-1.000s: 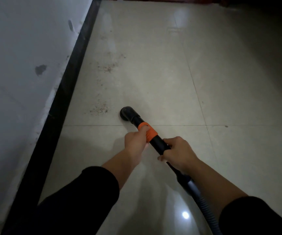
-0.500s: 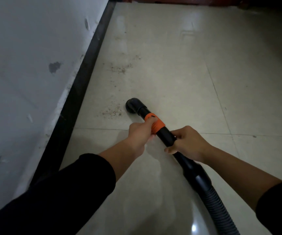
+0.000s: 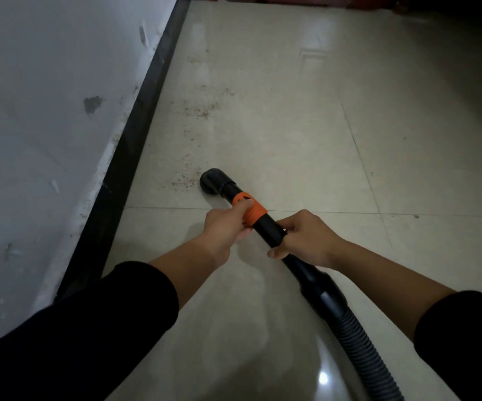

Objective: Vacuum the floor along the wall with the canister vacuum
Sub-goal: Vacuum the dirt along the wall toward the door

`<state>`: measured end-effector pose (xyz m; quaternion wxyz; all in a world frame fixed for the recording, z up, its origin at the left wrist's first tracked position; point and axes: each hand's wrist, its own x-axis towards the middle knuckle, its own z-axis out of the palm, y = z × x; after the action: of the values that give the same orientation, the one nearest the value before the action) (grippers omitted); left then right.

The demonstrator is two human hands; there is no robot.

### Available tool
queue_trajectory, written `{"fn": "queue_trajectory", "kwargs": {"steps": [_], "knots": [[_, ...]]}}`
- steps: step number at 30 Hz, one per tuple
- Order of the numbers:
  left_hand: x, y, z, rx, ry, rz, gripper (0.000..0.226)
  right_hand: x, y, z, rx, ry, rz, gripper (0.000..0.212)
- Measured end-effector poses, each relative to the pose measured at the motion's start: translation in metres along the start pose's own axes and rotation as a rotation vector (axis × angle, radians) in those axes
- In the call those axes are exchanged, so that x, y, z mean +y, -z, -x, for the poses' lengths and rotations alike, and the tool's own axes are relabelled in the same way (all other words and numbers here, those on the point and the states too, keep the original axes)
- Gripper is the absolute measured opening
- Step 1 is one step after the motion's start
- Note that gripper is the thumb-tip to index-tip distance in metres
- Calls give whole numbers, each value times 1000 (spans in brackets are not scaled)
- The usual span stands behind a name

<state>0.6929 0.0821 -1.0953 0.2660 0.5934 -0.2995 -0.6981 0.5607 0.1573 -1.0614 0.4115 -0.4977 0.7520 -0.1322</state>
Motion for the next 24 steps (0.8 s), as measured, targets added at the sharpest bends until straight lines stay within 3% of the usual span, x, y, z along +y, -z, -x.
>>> {"fn": "queue_trajectory", "kwargs": {"steps": [24], "knots": [[0,26,12,83,-50,-37,22,-15,-15,-6,-76,54,-54,21]]}}
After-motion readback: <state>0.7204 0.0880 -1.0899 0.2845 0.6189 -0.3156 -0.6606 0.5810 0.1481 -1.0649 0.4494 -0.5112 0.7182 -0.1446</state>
